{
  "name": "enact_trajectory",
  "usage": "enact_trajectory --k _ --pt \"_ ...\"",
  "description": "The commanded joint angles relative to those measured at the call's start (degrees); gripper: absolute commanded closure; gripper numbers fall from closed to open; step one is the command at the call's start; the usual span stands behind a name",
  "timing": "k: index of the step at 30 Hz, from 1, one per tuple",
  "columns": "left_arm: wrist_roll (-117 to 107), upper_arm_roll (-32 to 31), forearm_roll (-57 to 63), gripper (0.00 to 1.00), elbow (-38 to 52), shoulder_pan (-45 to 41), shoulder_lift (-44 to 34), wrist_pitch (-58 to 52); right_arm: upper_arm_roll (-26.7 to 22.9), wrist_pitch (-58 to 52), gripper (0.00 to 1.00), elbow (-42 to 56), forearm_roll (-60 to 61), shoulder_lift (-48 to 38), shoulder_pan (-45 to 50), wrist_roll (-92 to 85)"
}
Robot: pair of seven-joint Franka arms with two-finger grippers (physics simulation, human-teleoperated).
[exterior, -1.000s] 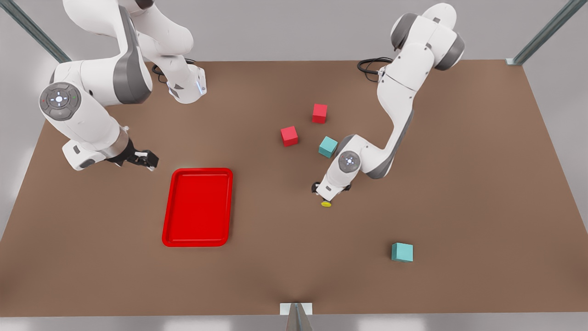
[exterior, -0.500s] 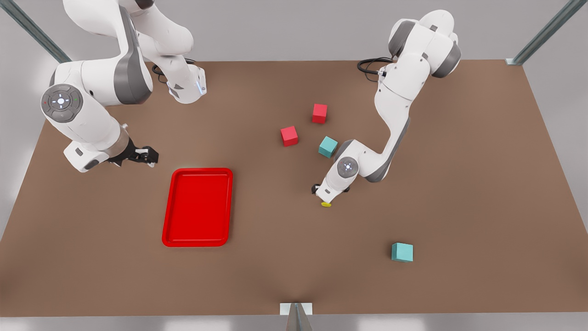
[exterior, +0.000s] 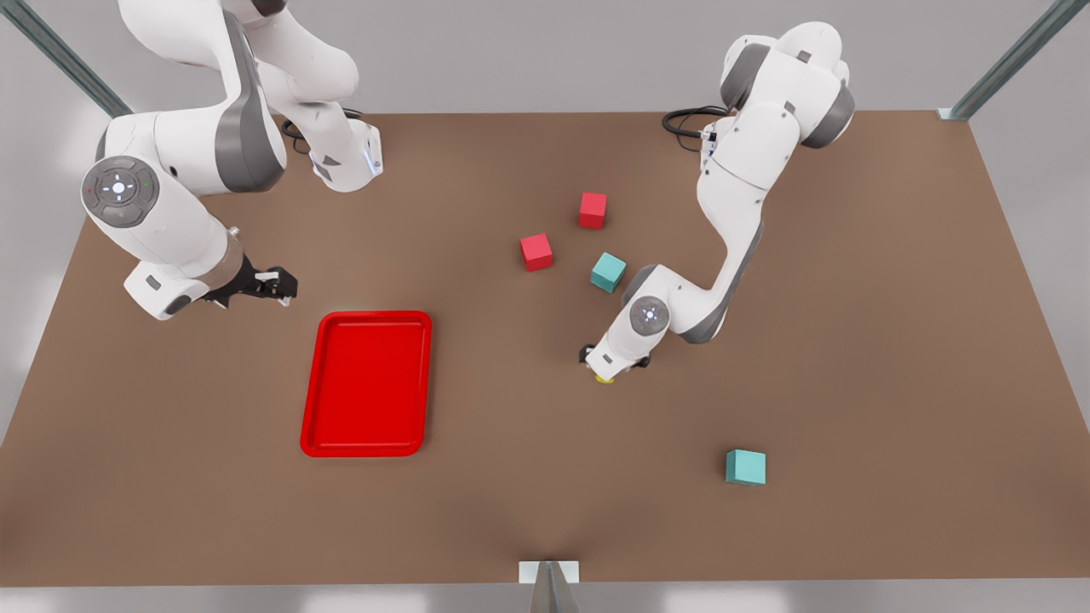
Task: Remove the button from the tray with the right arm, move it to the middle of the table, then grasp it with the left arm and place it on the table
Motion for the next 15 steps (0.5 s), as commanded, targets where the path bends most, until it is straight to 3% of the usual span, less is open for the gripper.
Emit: enact_trajectory --k 1,4,8,10,15 --pt "8.7 -0.1 0.2 0.00 0.2 0.0 0.2 0.0 0.0 -0.1 0.00 0.0 0.0 -0.1 0.0 -2.3" --pt "8.7 0.0 0.2 0.22 0.2 0.0 0.2 0.0 0.0 -0.1 0.00 0.0 0.0 0.0 0.0 -2.3" --pt "8.7 0.0 0.1 0.24 0.2 0.0 0.1 -0.1 0.0 -0.1 0.00 0.0 0.0 -0.1 0.0 -2.3" --pt "8.7 0.0 0.1 0.32 0.2 0.0 0.1 -0.4 0.0 -0.1 0.00 0.0 0.0 -0.1 0.0 -2.3" --pt "9.1 0.0 0.1 0.37 0.3 0.0 0.0 -1.3 0.0 -0.1 0.00 0.0 0.0 0.0 0.0 -2.3"
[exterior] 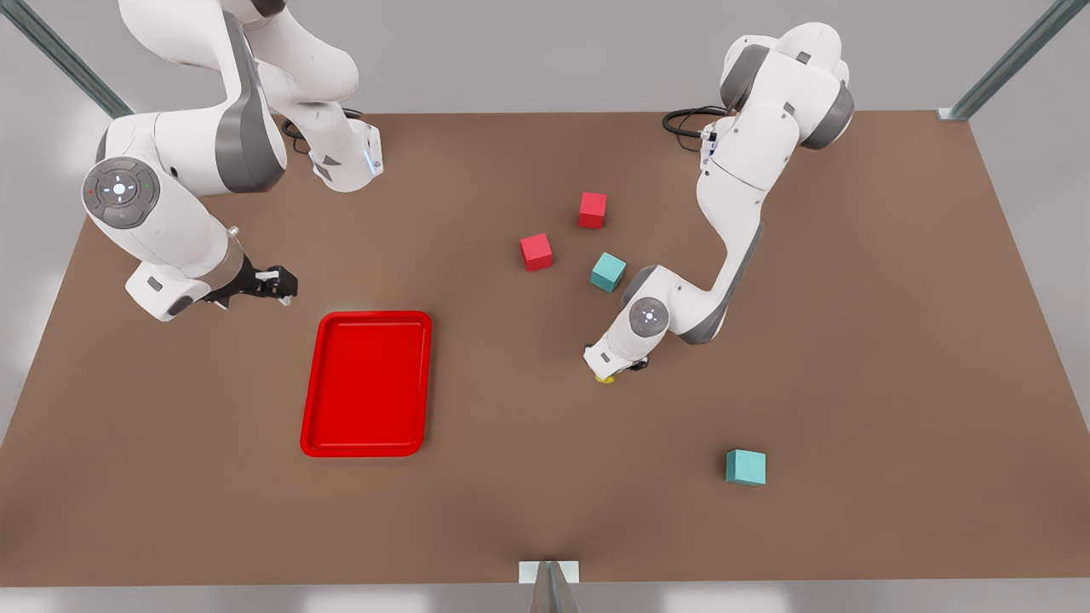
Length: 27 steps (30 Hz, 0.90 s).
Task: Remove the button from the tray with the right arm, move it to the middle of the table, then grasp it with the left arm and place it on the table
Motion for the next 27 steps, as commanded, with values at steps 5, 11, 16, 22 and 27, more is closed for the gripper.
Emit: enact_trajectory --k 5,11,16,22,27 --pt "4.0 0.0 -0.1 0.44 0.0 0.0 -0.1 -0.6 0.0 0.0 0.00 0.0 0.0 0.0 0.1 -0.9" --pt "4.0 0.0 -0.2 0.50 0.0 0.0 0.0 -0.6 0.0 0.0 0.00 0.0 -0.1 0.1 0.1 -0.9" --pt "4.0 0.0 -0.2 0.54 0.0 0.0 0.2 -0.6 0.0 0.0 0.00 0.0 -0.1 0.1 0.1 -0.9" --pt "4.0 0.1 -0.2 0.57 1.3 0.0 -0.1 -3.6 0.0 0.0 0.00 0.0 -0.1 0.1 0.0 -0.9" --pt "0.2 1.7 -1.1 0.57 1.9 0.1 -2.9 -6.9 0.0 0.0 0.00 0.0 -0.1 0.1 0.0 -0.9"
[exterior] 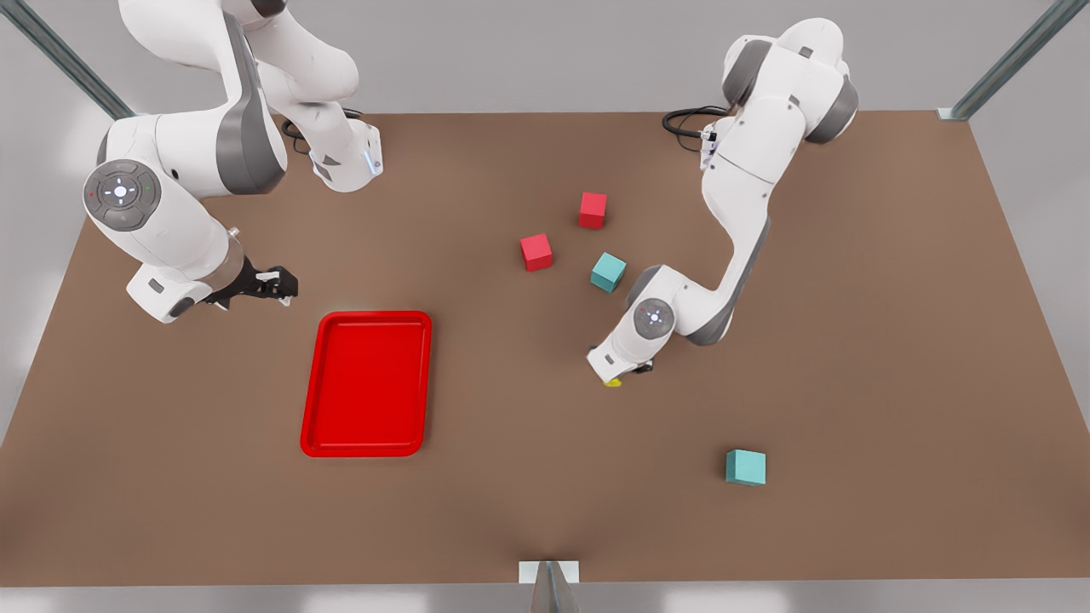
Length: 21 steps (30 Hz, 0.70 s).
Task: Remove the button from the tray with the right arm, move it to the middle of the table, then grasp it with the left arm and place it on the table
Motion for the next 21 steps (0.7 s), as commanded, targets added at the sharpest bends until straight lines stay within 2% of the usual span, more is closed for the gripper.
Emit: enact_trajectory --k 1,4,7,10,15,19,21 --pt "-4.5 1.0 -1.0 0.57 1.5 0.0 -0.9 -4.6 0.0 0.0 0.00 0.0 0.0 -0.1 0.0 -0.2" --pt "-30.6 2.8 1.3 0.57 9.7 -0.4 -0.9 -10.2 0.0 0.0 0.00 0.0 0.0 0.0 0.0 -0.2" --pt "-74.6 3.3 18.6 0.57 13.0 -3.3 -0.8 -14.3 0.0 0.0 0.00 0.0 0.0 0.0 0.0 -0.2" --pt "-110.5 3.3 42.9 0.57 14.8 -7.6 -0.8 -28.2 0.0 0.0 0.00 0.0 0.0 0.0 0.0 -0.2" --pt "-144.7 3.3 62.5 0.57 14.2 -13.4 2.6 -46.3 0.0 0.0 0.00 0.0 0.0 0.0 0.0 -0.2" --pt "-151.6 3.3 67.3 0.57 14.2 -17.5 8.4 -59.3 0.0 0.0 0.00 0.0 0.0 0.0 0.0 -0.2" --pt "-156.0 3.3 69.2 0.57 14.3 -18.5 9.3 -61.1 0.0 0.0 0.00 0.0 0.0 0.0 0.0 -0.2"
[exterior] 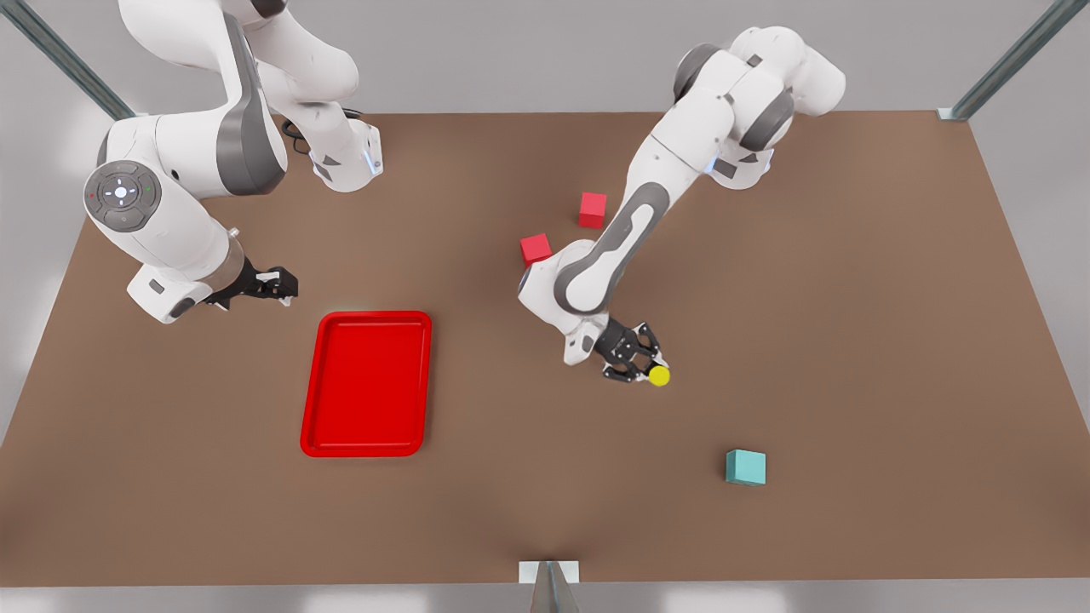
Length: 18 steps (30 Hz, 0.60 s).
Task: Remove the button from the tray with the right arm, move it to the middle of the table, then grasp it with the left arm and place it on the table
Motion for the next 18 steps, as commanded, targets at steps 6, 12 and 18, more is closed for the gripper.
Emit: enact_trajectory --k 6,12,18 --pt "-76.7 0.7 10.2 0.57 2.5 -0.7 7.4 -14.4 0.0 0.0 0.00 0.0 0.0 -0.1 0.0 -0.2" --pt "-77.7 0.7 14.1 0.57 6.0 -0.7 12.7 -13.9 0.0 -0.1 0.00 0.1 0.3 -0.1 -0.4 -0.4" --pt "-77.8 0.6 14.1 0.57 5.9 -1.2 15.4 -11.9 0.0 -0.1 0.00 0.1 0.0 -0.1 0.1 -0.2"
